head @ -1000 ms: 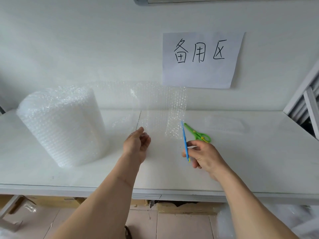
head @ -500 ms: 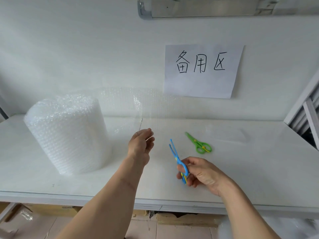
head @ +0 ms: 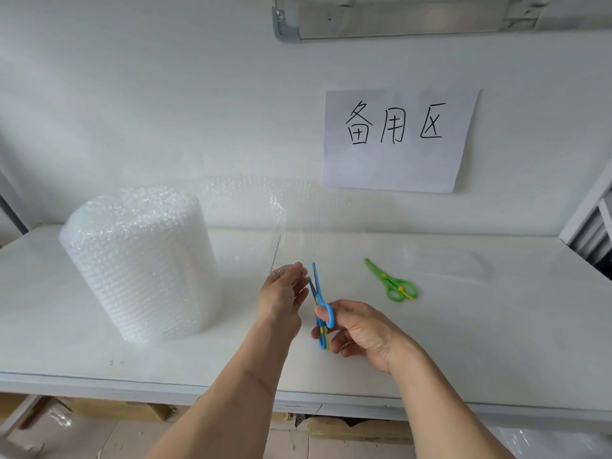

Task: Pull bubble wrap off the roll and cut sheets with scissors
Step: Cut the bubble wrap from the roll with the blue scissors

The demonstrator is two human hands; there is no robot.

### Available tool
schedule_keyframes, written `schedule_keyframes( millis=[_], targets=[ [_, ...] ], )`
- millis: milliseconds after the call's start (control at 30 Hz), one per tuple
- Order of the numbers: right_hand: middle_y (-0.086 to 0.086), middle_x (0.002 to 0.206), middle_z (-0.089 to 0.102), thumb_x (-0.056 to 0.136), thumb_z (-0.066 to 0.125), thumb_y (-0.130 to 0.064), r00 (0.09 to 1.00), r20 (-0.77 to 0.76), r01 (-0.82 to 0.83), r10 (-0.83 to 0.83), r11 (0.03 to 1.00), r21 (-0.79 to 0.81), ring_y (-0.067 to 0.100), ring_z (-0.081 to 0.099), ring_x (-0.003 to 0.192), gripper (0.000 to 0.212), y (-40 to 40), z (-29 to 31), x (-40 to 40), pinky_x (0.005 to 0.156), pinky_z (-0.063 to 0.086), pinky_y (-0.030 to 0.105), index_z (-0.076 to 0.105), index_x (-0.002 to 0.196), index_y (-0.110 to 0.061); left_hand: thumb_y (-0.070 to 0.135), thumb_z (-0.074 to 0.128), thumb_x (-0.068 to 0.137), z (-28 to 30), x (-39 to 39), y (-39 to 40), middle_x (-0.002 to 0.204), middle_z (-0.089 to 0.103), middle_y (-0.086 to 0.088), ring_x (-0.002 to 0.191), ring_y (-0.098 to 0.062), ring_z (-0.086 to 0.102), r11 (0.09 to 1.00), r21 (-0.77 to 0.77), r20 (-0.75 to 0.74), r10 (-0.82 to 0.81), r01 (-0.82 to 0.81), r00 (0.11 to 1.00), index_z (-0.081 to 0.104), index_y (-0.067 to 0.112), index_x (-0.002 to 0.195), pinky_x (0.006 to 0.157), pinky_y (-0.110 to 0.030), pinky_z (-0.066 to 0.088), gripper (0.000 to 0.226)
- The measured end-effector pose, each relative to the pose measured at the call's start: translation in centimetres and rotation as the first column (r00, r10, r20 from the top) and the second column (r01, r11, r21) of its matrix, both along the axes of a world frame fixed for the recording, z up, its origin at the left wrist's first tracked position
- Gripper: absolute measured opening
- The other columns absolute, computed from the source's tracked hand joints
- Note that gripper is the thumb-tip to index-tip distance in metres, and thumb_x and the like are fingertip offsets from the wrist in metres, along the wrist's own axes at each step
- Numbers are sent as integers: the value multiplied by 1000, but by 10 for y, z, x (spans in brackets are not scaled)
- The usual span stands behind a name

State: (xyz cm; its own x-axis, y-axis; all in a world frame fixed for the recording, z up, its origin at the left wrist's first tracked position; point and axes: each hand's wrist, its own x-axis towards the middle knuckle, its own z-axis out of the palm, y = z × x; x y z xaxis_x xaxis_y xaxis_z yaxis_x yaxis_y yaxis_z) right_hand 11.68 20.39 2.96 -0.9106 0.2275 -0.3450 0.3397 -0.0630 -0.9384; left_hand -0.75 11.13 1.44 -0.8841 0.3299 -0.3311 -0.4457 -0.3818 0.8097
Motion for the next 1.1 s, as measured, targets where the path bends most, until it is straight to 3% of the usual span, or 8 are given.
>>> schedule_keyframes(
  millis=[200,467,800,1100],
  targets=[
    [10,85,76,79,73,-45,998,-29,63,-64,997,-38,12,53,50,33,-4,-4,-7,47,42,21,69,93,-15,9,68,89,-10,4,-5,70,68,-1,76,-19,64,995,91,27,-54,52,998,59,11,84,73,-29,50,10],
    [10,84,75,81,74,-39,991,-45,126,-130,989,-80,11,51,46,26,-6,-7,-7,44,40,20,68,92,-16,4,68,87,-10,5,-1,63,64,-1,69,-19,62,994,92,-16,-59,60,998,50,14,67,68,-30,48,28],
    [8,81,73,80,76,-34,981,-54,181,-184,982,-54,12,49,46,31,-10,-8,-7,43,40,20,68,97,-9,15,69,88,-10,9,0,74,71,-5,73,-20,65,995,88,-57,-39,44,998,51,13,79,80,-39,49,20],
    [7,80,71,80,76,-33,979,-65,193,-195,980,-46,11,50,46,29,-11,-8,-6,44,40,21,68,97,-10,18,70,88,-11,9,0,75,70,-7,73,-22,64,997,56,-92,-44,49,995,52,12,78,77,-40,49,21]
  ],
)
